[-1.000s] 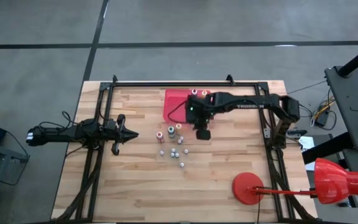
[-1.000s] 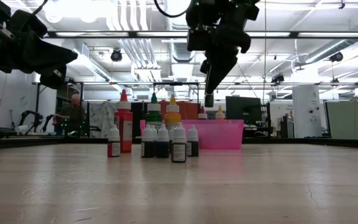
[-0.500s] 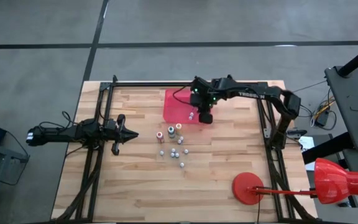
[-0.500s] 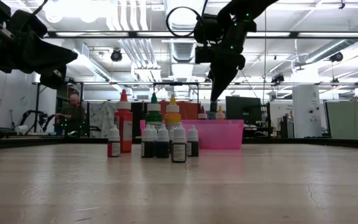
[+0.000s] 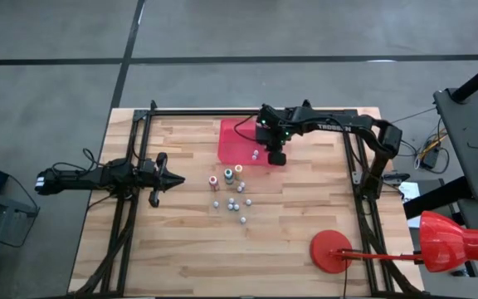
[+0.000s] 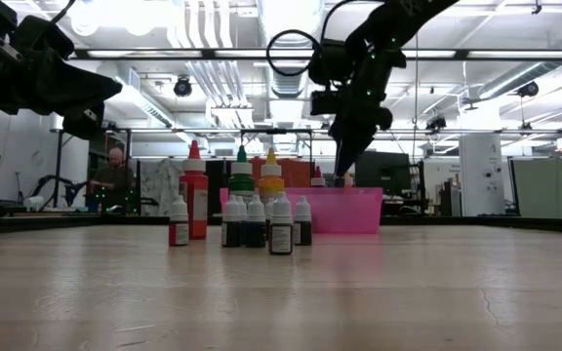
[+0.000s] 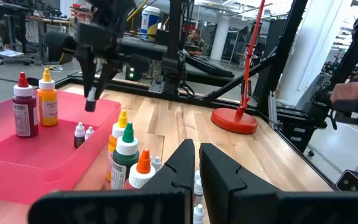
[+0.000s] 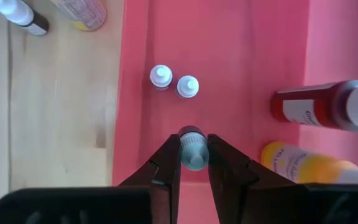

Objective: Pick & Place food coloring
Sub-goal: Put the small purple food coloring bottle into the pink bin

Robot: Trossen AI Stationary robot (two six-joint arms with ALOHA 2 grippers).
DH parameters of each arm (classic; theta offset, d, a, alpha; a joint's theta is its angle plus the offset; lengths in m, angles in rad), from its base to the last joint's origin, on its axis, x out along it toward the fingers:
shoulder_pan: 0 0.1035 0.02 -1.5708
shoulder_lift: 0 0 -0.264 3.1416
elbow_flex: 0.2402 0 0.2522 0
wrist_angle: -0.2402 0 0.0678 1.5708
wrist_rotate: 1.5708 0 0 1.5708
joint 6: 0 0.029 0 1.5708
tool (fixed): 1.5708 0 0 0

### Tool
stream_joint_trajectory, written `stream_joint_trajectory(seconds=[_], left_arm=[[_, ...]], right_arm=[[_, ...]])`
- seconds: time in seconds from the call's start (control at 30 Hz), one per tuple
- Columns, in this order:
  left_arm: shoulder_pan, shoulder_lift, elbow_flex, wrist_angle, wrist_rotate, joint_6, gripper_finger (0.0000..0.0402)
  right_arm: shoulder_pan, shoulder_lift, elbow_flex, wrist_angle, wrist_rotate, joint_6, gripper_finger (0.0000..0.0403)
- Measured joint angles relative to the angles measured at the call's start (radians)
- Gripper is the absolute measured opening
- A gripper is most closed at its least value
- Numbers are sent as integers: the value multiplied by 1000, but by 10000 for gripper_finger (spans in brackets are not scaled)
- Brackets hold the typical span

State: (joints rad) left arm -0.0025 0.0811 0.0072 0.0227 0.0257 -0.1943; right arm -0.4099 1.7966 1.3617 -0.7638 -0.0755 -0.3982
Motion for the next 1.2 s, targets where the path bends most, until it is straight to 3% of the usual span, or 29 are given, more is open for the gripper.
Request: stream_joint_trajectory(seconds=[0.27, 0.6, 1.2], left_arm=[[0, 0, 0, 0, 0, 0, 0], [0, 0, 0, 0, 0, 0, 0], [0, 0, 0, 0, 0, 0, 0]], right_arm=[[15, 1, -67, 87, 0, 34, 54], [-14, 36, -18, 78, -2, 63, 54], [-44, 136, 52, 53, -1, -192, 54]])
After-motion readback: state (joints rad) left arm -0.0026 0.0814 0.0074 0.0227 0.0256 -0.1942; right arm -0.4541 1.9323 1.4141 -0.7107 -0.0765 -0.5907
